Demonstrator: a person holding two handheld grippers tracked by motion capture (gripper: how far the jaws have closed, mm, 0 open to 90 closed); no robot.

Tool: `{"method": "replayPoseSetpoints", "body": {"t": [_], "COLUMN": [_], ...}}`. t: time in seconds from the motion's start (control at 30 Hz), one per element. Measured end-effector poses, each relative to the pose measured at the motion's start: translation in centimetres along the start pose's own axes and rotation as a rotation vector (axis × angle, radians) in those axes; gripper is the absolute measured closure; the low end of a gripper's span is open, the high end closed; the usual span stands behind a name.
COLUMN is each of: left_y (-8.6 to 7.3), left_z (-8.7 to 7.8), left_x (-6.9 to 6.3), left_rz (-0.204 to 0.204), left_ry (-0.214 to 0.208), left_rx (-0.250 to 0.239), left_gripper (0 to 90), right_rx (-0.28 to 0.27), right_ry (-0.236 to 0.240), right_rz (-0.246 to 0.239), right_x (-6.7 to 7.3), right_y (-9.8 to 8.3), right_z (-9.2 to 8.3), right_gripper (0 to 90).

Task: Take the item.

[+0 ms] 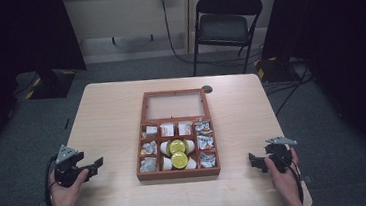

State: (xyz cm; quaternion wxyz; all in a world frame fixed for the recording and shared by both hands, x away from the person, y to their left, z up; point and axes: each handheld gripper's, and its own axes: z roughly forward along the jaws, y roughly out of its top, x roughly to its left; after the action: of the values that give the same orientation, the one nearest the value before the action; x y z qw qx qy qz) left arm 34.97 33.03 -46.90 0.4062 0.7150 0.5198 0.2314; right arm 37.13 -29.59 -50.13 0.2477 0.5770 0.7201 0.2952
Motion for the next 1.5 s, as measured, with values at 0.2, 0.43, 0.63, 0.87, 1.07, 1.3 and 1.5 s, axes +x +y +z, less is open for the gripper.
{"method": "replayPoseSetpoints", "body": {"t": [0.2, 0.43, 0.63, 0.87, 1.07, 1.3, 1.5], "left_y": [0.3, 1.0, 1.6, 2.1, 2.5, 3.4, 4.3], "left_z": [0.0, -0.2, -0.4, -0.4, -0.3, -0.5, -0.3], "left_x": [-0.8, -2.1, -2.9, -3.7, -4.5, -5.9, -6.9], "left_rz": [0.007, 0.051, 0.071, 0.075, 0.099, 0.138, 0.165], "left_ry": [-0.019, -0.057, -0.075, -0.118, -0.138, -0.166, -0.189], "left_rx": [-0.015, -0.016, -0.034, -0.043, -0.03, -0.041, -0.049], "left_gripper": [20.3, 21.6, 21.6, 23.2, 22.3, 22.3, 22.3], "right_rx": [0.0, 0.0, 0.0, 0.0, 0.0, 0.0, 0.0], "right_ry": [0.0, 0.0, 0.0, 0.0, 0.0, 0.0, 0.0], "right_rz": [0.0, 0.0, 0.0, 0.0, 0.0, 0.0, 0.001], "right_x": [0.0, 0.0, 0.0, 0.0, 0.0, 0.0, 0.0], "right_y": [0.0, 0.0, 0.0, 0.0, 0.0, 0.0, 0.0], "right_z": [0.0, 0.0, 0.0, 0.0, 0.0, 0.0, 0.0], "right_gripper": [0.0, 0.0, 0.0, 0.0, 0.0, 0.0, 0.0]}}
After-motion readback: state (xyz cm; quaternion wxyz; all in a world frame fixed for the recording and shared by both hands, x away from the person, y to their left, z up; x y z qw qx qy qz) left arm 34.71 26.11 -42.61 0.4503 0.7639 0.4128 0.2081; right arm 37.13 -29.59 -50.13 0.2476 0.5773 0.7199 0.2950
